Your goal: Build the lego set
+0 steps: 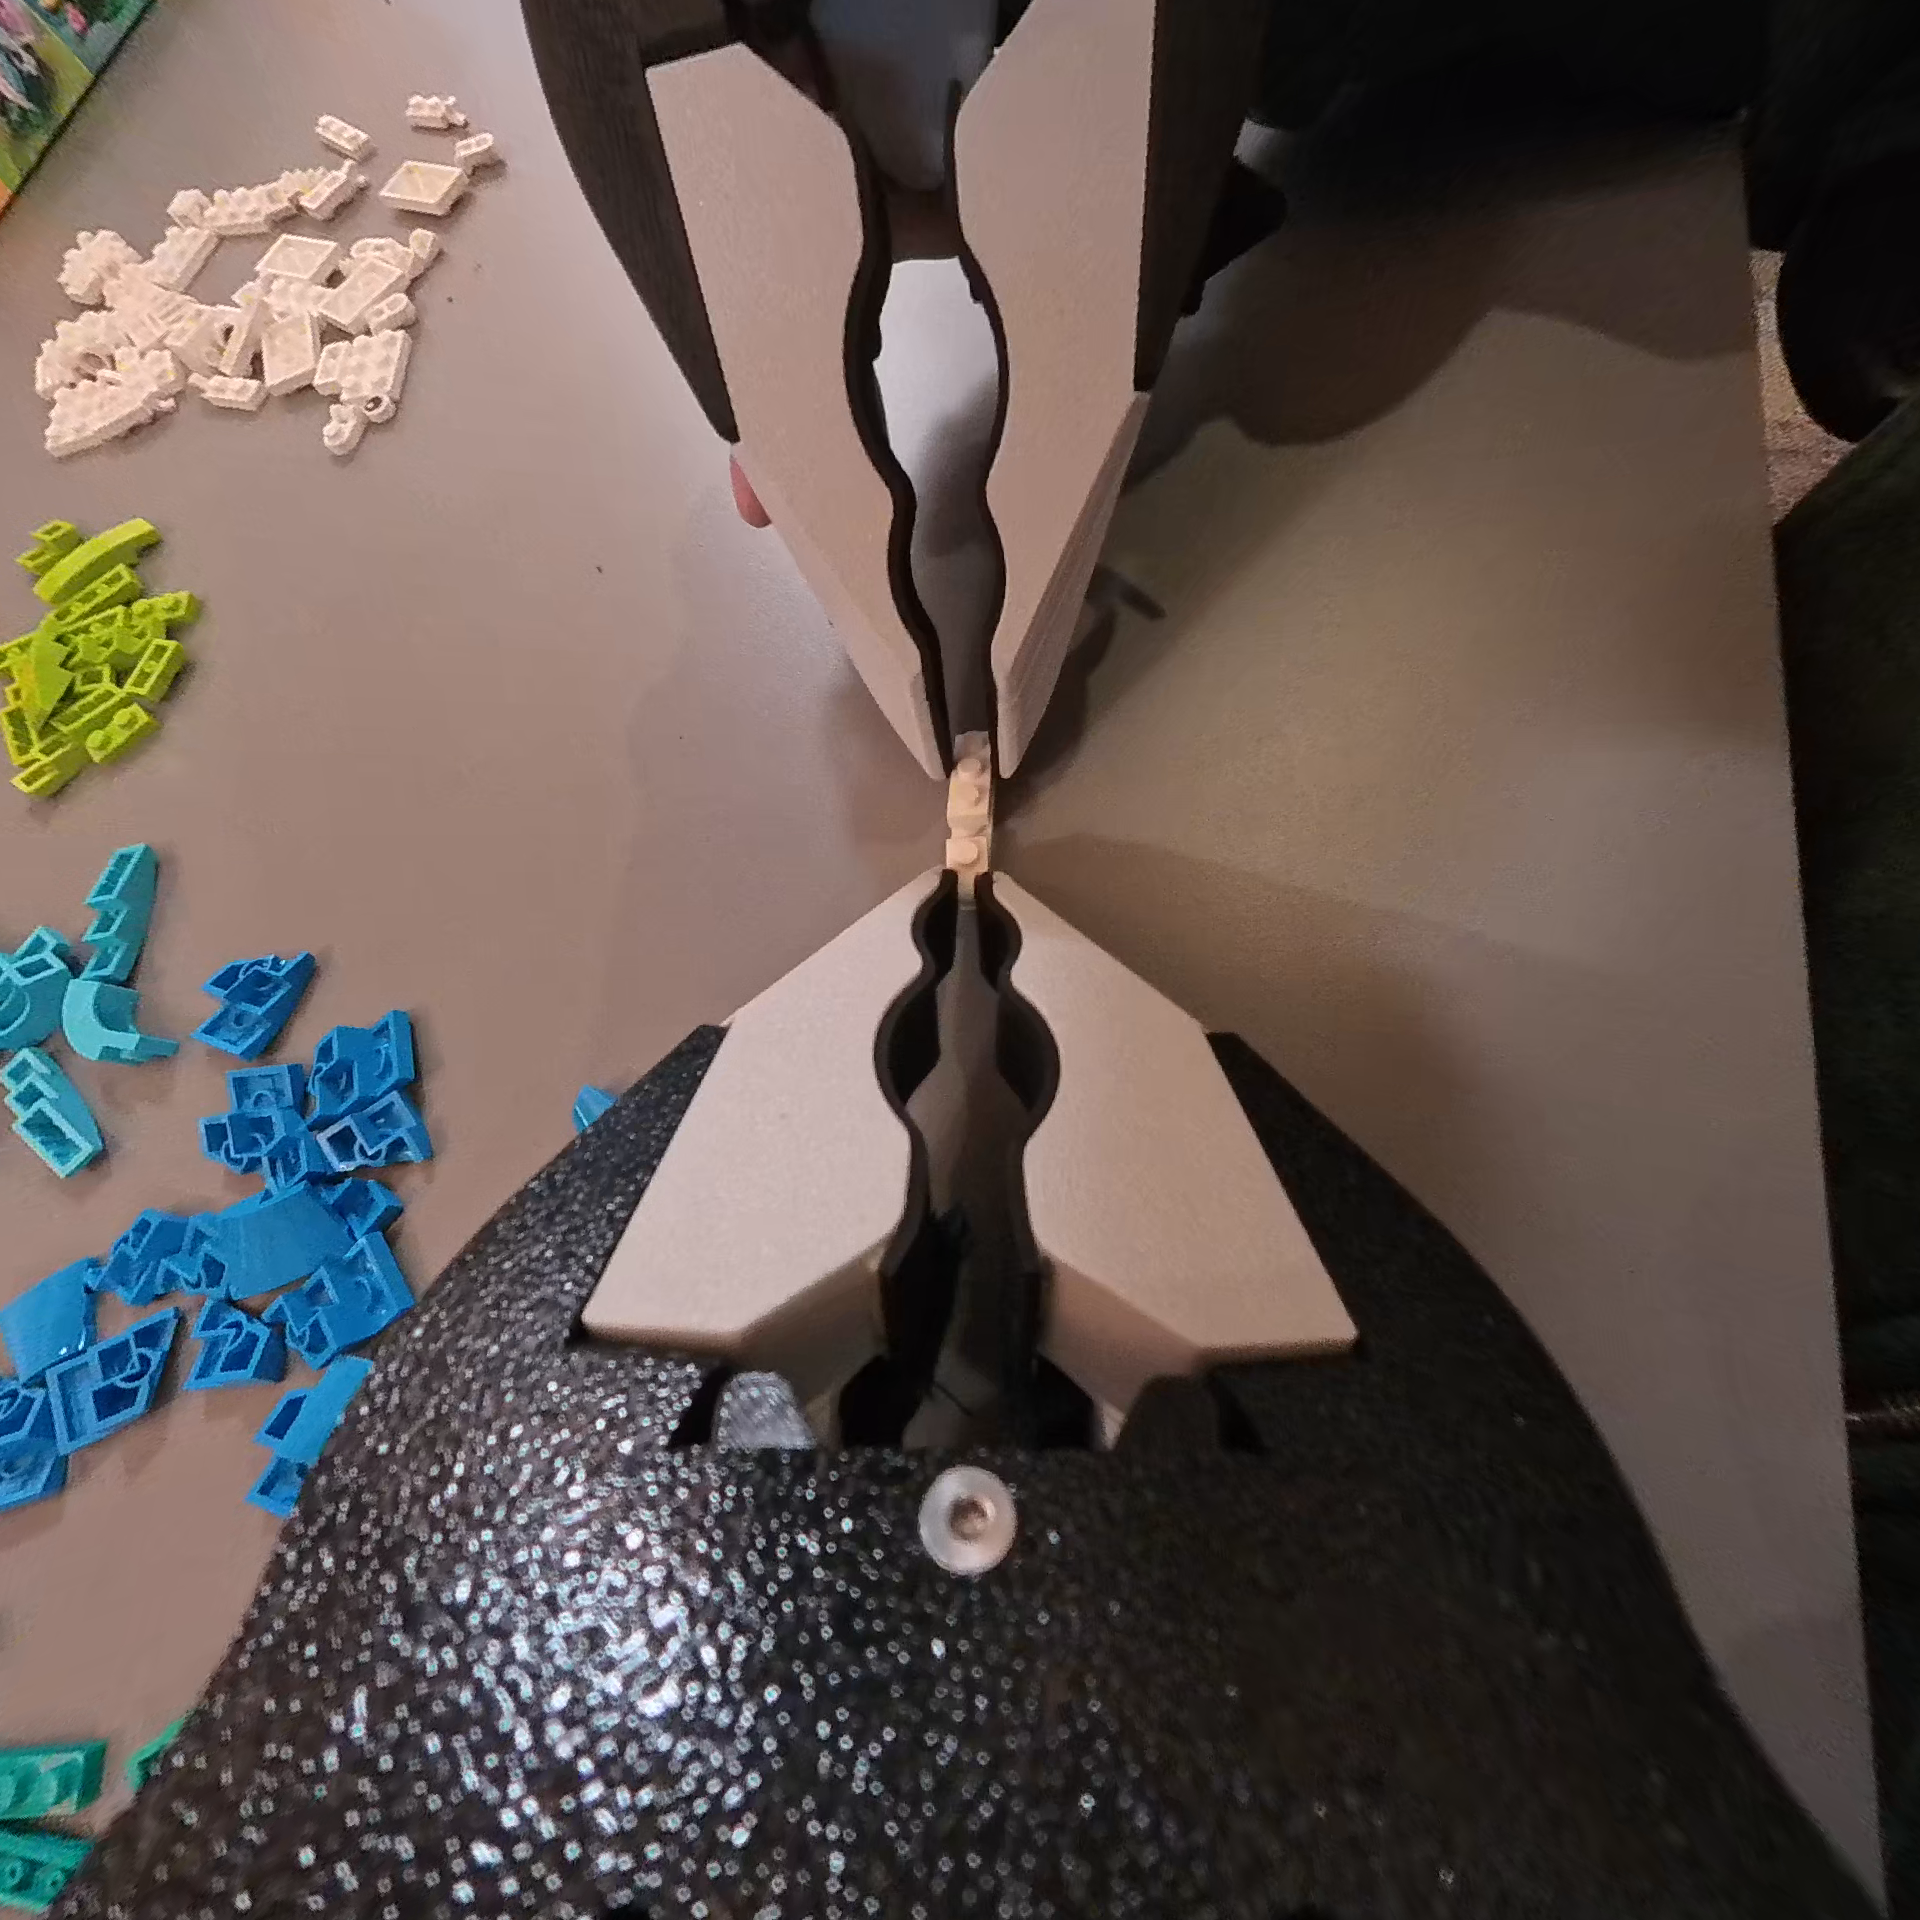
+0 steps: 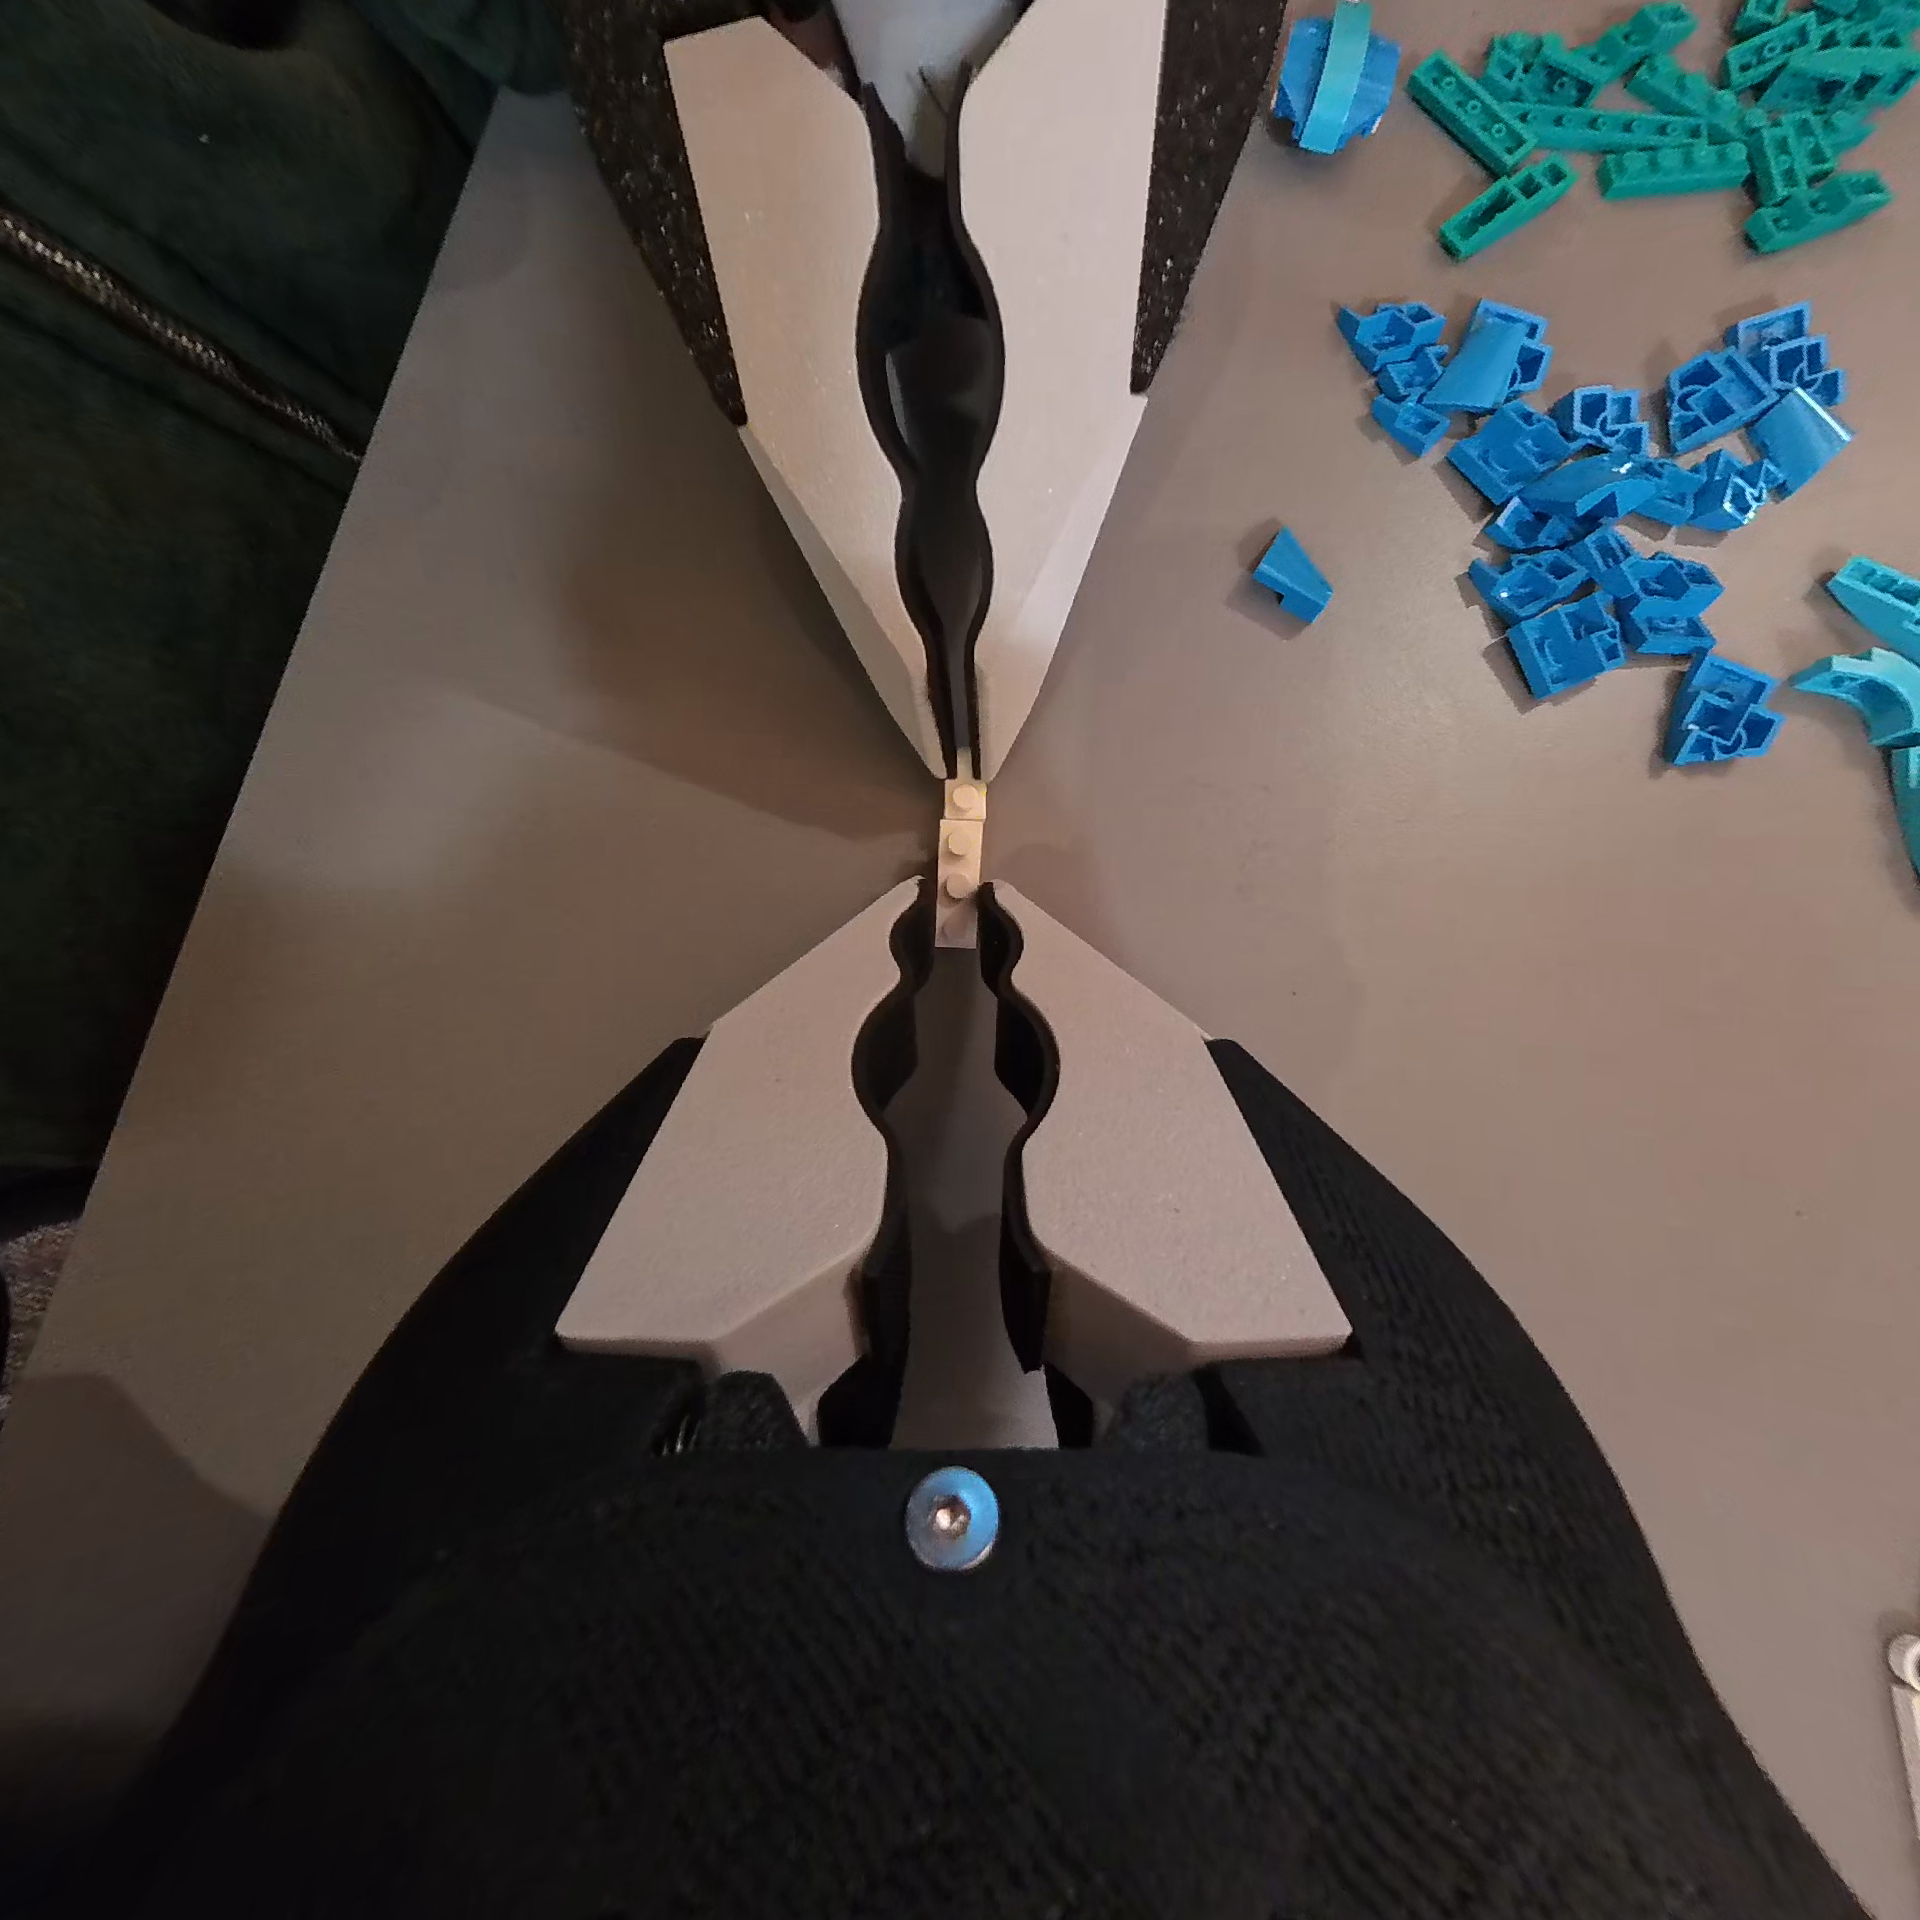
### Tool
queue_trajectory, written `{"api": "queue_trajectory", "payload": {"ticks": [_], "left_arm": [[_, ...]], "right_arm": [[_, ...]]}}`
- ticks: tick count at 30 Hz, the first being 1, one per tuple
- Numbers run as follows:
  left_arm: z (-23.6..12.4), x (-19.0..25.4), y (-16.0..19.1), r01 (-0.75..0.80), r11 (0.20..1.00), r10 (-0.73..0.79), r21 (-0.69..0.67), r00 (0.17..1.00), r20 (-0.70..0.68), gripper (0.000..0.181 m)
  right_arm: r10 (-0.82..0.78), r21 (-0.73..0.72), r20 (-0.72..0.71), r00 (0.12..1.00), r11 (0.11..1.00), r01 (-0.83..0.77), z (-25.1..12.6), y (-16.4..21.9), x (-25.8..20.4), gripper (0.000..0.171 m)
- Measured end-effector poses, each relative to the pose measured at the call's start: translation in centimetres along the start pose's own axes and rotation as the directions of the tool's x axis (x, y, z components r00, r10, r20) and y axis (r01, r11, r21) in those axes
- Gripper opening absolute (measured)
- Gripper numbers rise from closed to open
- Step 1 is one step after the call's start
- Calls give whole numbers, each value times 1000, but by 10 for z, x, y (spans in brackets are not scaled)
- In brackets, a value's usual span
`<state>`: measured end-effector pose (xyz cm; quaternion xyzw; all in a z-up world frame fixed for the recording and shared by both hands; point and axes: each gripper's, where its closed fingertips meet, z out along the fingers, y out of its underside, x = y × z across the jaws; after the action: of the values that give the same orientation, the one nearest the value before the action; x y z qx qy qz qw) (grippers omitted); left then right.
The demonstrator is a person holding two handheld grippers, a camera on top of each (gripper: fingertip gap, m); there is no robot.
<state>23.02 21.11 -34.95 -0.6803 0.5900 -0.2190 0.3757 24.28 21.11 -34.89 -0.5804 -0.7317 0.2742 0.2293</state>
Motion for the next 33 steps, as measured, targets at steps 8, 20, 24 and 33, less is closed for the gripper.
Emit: {"api": "queue_trajectory", "payload": {"ticks": [8,20,24,33], "left_arm": [[-3,-1,2,41,999,-41,-2,999,-5,10],[4,-2,-2,58,998,-57,-15,998,25,13],[5,-1,-4,58,998,-57,-12,998,24,9],[5,2,-4,34,999,-35,-21,999,-28,5]], "right_arm": [[25,-48,-43,999,998,-27,-7,13,8,7],[-46,51,-50,998,997,49,-3,-8,3,21],[-60,23,-27,998,998,60,7,-5,-1,14],[-51,53,11,999,997,50,8,-5,-1,6]]}}
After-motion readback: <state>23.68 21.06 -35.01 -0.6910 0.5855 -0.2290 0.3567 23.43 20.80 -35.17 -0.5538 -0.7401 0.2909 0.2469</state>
